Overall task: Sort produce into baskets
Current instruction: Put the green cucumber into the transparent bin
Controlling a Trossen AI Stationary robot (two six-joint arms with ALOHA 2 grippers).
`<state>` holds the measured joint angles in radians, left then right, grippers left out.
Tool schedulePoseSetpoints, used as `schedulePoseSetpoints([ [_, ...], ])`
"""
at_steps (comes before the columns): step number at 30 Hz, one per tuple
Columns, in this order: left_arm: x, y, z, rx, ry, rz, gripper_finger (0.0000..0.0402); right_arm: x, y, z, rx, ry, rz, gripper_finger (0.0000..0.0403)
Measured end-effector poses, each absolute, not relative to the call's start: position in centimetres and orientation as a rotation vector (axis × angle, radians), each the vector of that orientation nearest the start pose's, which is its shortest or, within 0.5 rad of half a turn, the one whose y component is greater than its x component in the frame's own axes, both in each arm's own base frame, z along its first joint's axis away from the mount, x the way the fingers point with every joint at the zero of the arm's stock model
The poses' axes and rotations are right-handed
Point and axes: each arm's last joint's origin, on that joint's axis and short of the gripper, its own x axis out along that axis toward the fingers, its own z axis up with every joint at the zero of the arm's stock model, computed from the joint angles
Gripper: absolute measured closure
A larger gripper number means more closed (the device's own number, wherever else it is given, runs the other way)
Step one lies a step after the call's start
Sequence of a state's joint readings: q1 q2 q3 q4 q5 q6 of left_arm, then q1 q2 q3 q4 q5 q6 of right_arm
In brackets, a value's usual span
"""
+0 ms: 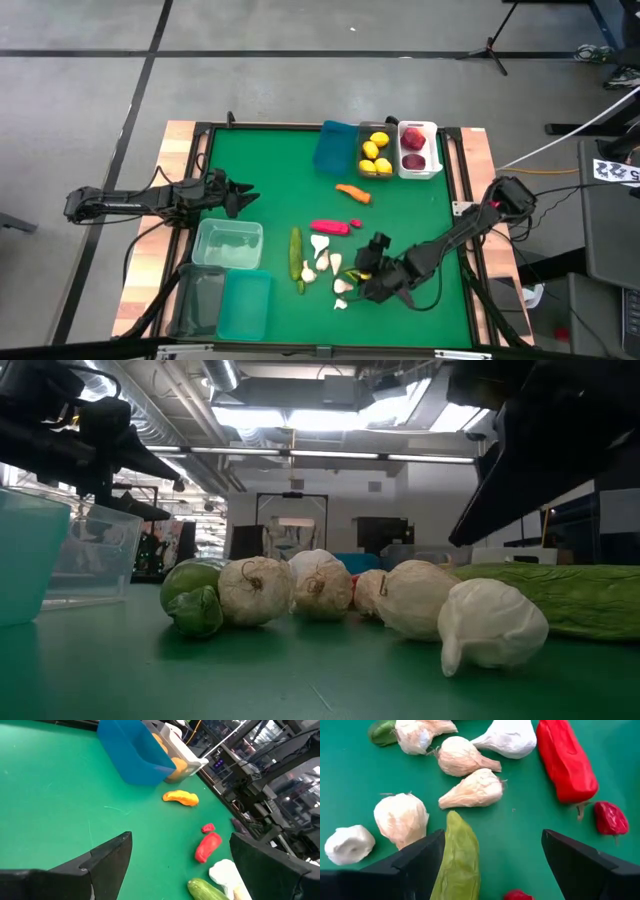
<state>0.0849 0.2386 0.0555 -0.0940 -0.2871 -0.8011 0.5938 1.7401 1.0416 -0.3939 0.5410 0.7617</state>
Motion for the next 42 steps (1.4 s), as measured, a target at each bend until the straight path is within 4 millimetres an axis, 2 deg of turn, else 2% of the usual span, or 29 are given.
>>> schedulePoseSetpoints([
  [12, 10.6, 1.7, 15.4, -0.752, 0.116, 0.459, 0.0073, 27.0, 19.6, 17.1, 0.083, 0.825, -0.261, 0.0072],
  [17, 10.6, 1.7, 15.4, -0.751, 0.115, 0.459, 0.0073, 26.8, 19.7, 16.9, 0.072, 0.84, -0.249, 0.0072],
  [35, 10.6, 1.7, 15.4, -0.747, 0.115, 0.461, 0.0073, 25.6, 18.5, 14.1, 0.148, 0.869, -0.249, 0.0072],
  [42, 10.6, 1.8, 15.4, -0.713, 0.121, 0.468, 0.0073, 26.8, 18.6, 12.0, 0.117, 0.863, -0.23, 0.0072],
])
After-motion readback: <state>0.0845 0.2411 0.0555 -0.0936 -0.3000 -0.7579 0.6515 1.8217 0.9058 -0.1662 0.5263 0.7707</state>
